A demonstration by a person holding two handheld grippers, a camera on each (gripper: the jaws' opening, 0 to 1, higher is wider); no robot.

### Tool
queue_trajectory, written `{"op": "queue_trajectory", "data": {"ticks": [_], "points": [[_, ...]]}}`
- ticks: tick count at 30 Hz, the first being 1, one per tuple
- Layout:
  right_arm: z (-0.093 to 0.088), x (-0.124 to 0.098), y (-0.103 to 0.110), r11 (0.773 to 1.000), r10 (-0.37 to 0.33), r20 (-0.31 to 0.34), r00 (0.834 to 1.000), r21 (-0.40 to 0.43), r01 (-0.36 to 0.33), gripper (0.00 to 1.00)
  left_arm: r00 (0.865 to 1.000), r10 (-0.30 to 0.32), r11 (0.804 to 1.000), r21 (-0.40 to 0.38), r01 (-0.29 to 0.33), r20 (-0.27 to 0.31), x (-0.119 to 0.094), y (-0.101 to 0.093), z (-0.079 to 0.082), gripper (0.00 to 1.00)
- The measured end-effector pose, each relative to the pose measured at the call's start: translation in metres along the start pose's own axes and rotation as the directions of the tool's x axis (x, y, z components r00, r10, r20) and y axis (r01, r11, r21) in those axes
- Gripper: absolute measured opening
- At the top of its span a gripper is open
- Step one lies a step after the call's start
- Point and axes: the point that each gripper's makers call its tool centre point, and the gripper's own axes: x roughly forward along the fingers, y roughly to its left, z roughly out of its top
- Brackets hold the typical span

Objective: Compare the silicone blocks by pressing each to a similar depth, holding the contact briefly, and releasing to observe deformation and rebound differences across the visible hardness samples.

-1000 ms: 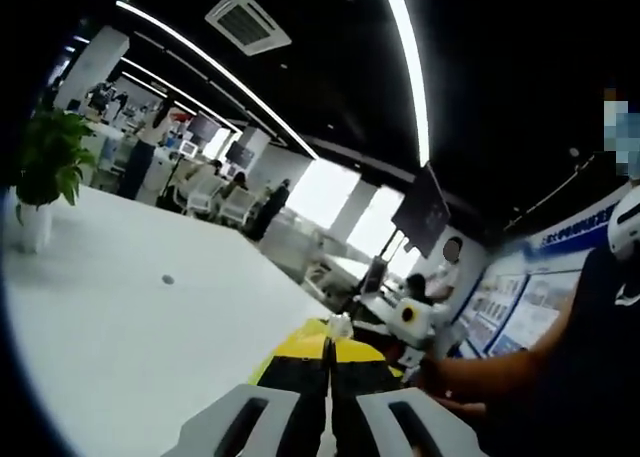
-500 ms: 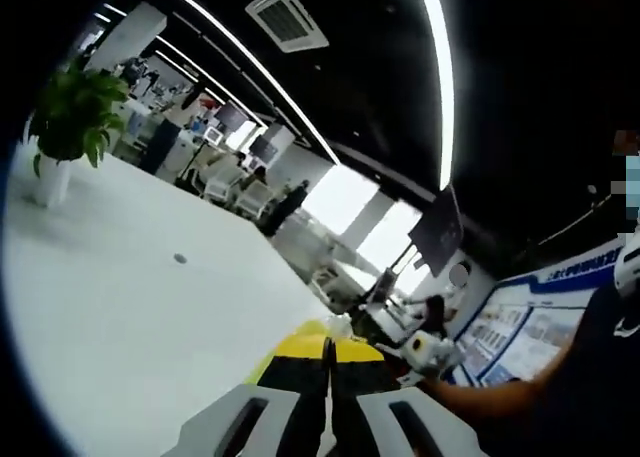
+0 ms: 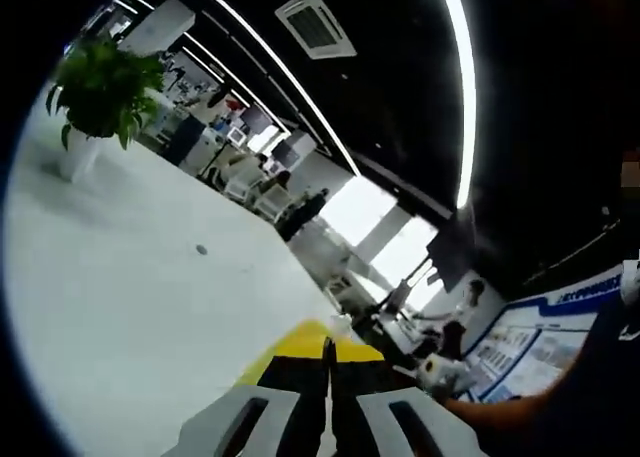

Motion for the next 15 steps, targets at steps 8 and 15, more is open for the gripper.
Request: {"op": "queue_trajectory", "data": {"ticks": [8,15], "points": [[-0.009,0.001,0.001,1.000,-0.016,-0.013,1.000,0.001,0.016,0.97,1.000,0.024,0.999,-0.036,-0.024,-0.011,0.001,0.015,-0.015,0.00],[-0.013,0.002,0.011,1.000,0.000,-0.027,1.000,0.002,0.000,0.97,0.997,0.053,0.995,-0.086,-0.058,-0.051,0.004,0.035,-0.037,0.00]]}}
